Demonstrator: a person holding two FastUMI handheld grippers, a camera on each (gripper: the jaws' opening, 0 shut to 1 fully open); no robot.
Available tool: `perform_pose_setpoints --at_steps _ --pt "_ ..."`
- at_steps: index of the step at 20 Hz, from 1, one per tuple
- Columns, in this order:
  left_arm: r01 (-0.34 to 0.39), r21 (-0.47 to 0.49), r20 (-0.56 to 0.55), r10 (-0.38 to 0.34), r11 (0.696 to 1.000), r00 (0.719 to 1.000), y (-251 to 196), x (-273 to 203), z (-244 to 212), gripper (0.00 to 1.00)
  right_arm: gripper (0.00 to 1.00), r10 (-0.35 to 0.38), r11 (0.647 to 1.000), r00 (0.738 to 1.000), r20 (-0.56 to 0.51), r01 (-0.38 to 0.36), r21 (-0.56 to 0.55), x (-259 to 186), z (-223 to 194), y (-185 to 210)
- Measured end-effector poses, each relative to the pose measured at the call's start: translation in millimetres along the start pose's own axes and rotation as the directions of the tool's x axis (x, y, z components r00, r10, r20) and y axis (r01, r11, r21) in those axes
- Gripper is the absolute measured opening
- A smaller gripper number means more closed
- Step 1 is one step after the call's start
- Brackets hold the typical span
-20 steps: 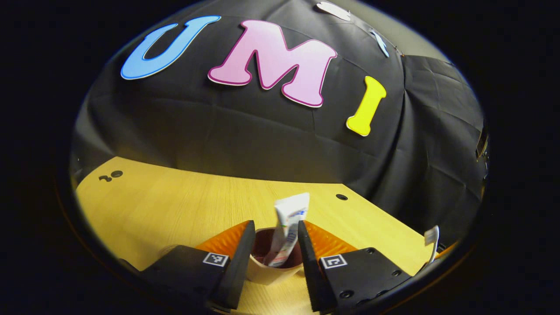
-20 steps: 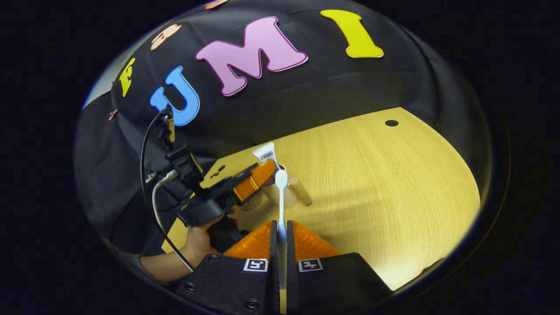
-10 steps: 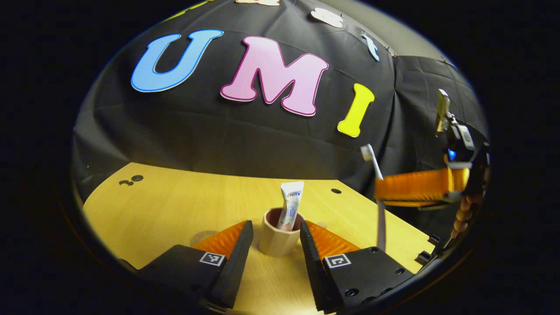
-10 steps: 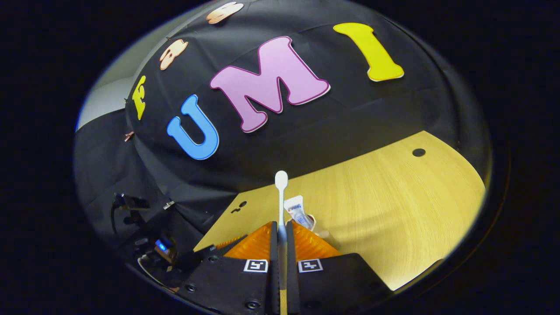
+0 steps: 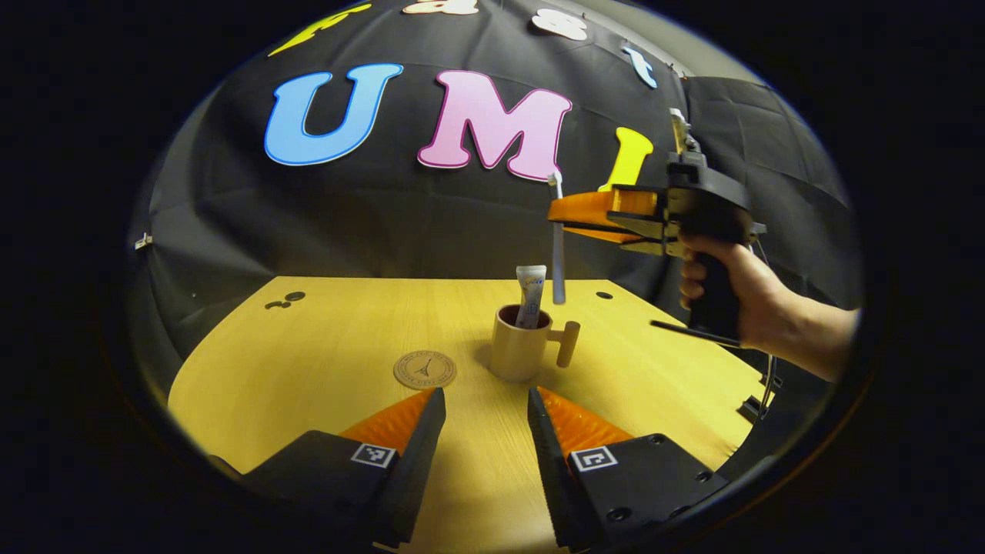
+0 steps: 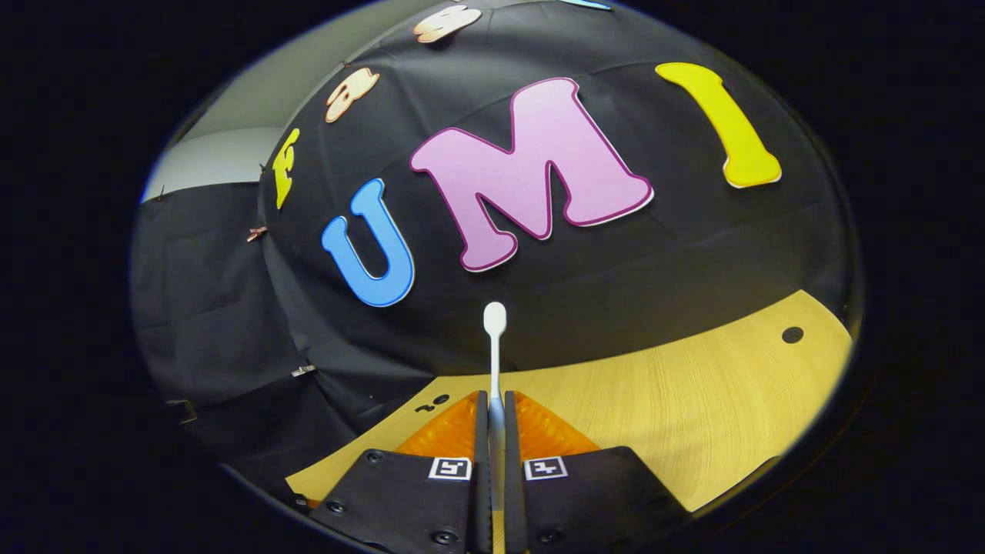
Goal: Put the toothbrush and toothpaste on the desktop into the cup, then pick up the cup and place it on the coaster on the desktop.
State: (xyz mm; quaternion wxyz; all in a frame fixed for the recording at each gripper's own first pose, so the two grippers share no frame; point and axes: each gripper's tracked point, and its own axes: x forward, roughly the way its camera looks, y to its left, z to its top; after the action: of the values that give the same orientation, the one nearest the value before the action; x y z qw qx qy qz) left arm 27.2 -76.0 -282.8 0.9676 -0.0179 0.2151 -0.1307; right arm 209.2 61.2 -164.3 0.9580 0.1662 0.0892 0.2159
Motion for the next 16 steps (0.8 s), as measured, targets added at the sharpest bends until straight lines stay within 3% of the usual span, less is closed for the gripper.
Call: perform_pose_setpoints --at_steps 7,12,16 --pt "-0.045 -0.083 -0.028 0.043 0.996 0.999 9 -6 -22 0.69 0.1 0.078 0.98 0.997 0.0 -0.077 -0.183 30 -33 7" --pt "-0.067 -0.09 -0.033 0.064 0.994 0.997 17 -2 -29 0.68 0.1 0.09 0.915 0.995 -0.049 -0.102 -0.391 34 -61 5" --pt "-0.064 -0.098 -0.04 0.06 0.993 0.997 15 1 -32 0.68 0.1 0.063 0.876 0.992 -0.112 -0.109 -0.47 31 -82 -6"
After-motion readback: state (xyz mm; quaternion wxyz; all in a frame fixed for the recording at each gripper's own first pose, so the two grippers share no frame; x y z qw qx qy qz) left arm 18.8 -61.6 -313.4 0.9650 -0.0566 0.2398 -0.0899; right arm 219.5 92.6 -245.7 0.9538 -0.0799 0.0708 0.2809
